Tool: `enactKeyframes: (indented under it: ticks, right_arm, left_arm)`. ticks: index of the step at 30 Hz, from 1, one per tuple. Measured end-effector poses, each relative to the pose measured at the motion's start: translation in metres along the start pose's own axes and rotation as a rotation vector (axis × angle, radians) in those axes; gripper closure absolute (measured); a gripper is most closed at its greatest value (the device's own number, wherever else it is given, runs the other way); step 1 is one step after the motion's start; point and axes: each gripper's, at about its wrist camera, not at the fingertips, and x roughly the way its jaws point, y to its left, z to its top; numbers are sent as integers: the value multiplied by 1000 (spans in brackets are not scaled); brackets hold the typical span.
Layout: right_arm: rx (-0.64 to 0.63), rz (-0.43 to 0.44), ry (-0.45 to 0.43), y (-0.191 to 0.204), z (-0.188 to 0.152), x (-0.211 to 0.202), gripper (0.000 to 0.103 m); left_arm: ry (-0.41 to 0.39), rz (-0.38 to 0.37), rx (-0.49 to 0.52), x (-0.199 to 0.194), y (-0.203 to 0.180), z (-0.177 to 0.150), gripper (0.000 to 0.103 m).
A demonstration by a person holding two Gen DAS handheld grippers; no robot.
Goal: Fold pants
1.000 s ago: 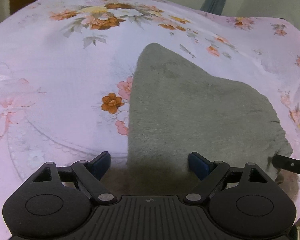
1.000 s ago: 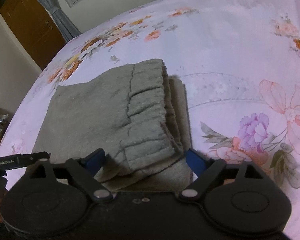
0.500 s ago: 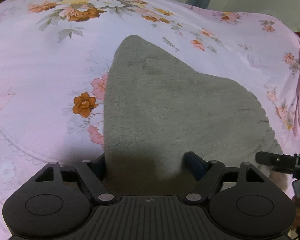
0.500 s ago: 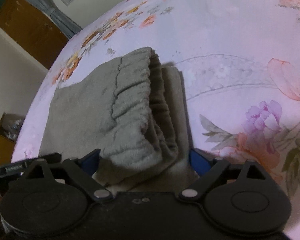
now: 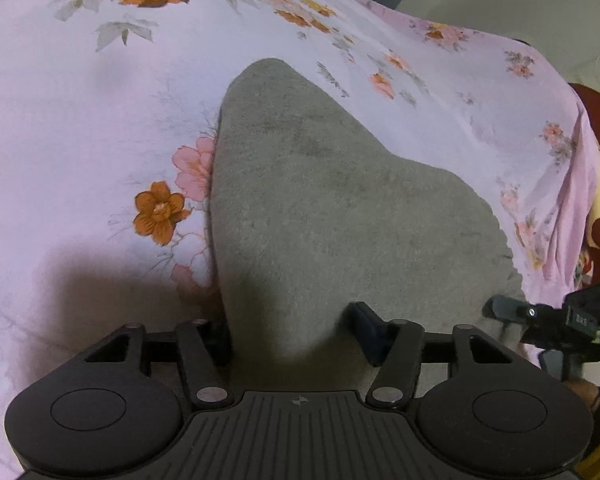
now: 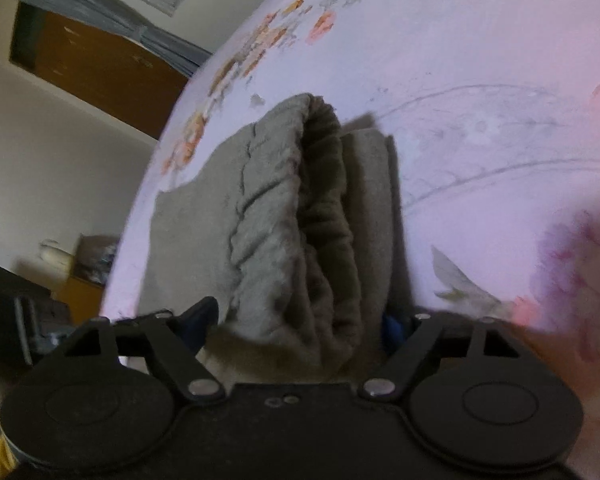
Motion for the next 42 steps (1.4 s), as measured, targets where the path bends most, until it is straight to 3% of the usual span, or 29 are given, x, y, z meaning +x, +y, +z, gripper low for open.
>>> enactKeyframes:
  ticks: [5, 7, 9, 12, 17, 19, 21, 26, 31, 35, 42]
  right_arm:
    - [40, 85, -7, -1, 4, 16, 21]
    - [73, 165, 8, 6, 2, 16, 21]
    - [21, 195, 23, 14, 3, 10, 26]
    - [2, 93, 49, 12, 6, 17, 35]
    - [-35, -7, -12, 19, 0, 25, 46]
    - [-27, -32, -22, 24, -3, 23, 49]
    - [-39, -39, -49, 34, -6, 14, 50]
    - [8, 104, -124, 48, -9, -5, 54]
    - [-17, 196, -155, 75, 1, -13, 54]
    - [-46, 250, -189, 94, 26, -22, 54]
    - [-107, 253, -215, 114, 94, 4, 54]
  left_arm:
    - [-23, -55, -96, 2, 1, -2, 45]
    - [-47, -83, -84, -6, -9, -5, 45]
    - [-56, -92, -55, -10, -15, -6, 45]
    - [-22, -55, -70, 9, -9, -5, 50]
    - [-62, 25, -11, 17, -26, -7, 50]
    - [-71, 60, 6, 15, -34, -6, 54]
    - [-90, 79, 18, 8, -40, -4, 66]
    - [-150, 25, -15, -16, -42, 2, 77]
    - [-234, -12, -19, -42, -51, 12, 77]
    - [-304, -22, -7, -60, -56, 38, 77]
    - [-369, 34, 59, -58, -63, 109, 77]
